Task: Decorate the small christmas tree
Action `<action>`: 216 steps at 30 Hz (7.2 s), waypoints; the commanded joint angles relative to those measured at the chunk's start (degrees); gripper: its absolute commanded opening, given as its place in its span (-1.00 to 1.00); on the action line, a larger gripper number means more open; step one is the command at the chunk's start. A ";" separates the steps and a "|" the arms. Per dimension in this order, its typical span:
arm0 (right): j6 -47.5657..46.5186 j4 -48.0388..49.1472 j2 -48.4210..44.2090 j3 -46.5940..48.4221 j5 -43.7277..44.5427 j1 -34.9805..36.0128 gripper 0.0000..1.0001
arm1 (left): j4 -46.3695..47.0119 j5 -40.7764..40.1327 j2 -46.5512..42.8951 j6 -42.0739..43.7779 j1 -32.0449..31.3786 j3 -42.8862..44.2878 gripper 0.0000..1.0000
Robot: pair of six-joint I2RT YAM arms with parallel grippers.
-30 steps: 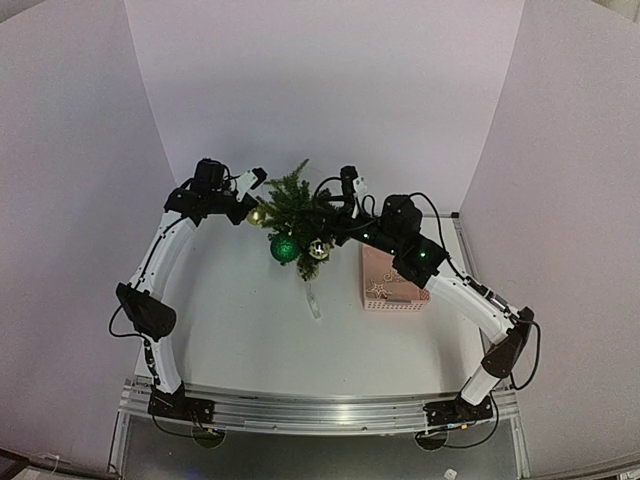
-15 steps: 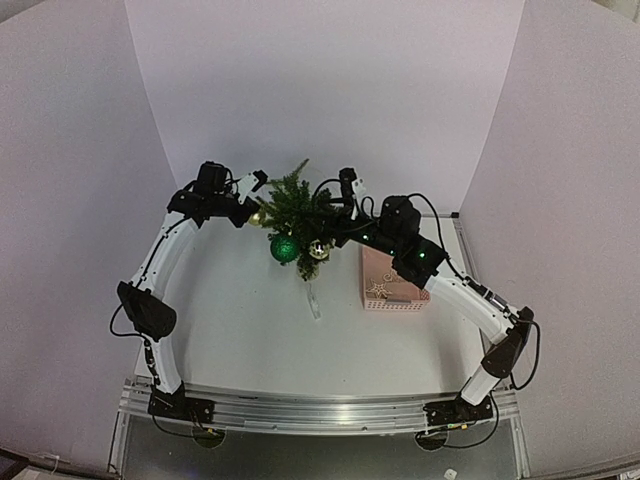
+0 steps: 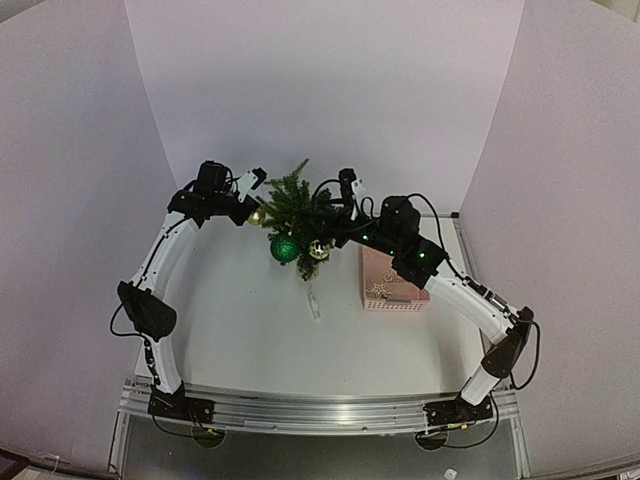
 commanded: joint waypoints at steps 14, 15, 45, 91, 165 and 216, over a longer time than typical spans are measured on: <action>-0.47 0.93 -1.17 1.34 -0.65 0.03 0.57 | 2.81 -0.17 0.17 -1.01 -0.17 0.33 -1.00; -0.47 0.93 -1.20 1.32 -0.64 0.04 0.57 | 2.69 -0.24 0.16 -0.96 -0.17 0.38 -1.00; -0.66 0.93 -0.96 1.86 -1.46 0.03 0.57 | 2.23 -0.91 -0.01 1.06 -0.21 0.64 -0.61; -1.01 0.82 -0.51 2.64 -2.00 0.05 0.57 | -5.86 5.23 0.49 7.01 -0.52 3.65 0.09; -0.70 0.94 -1.51 1.87 -2.08 0.01 0.57 | -4.63 4.05 0.18 3.13 0.64 3.46 0.40; -0.82 0.85 -1.56 2.31 -2.27 0.04 0.57 | -1.92 10.96 -2.97 -0.33 3.91 3.18 0.47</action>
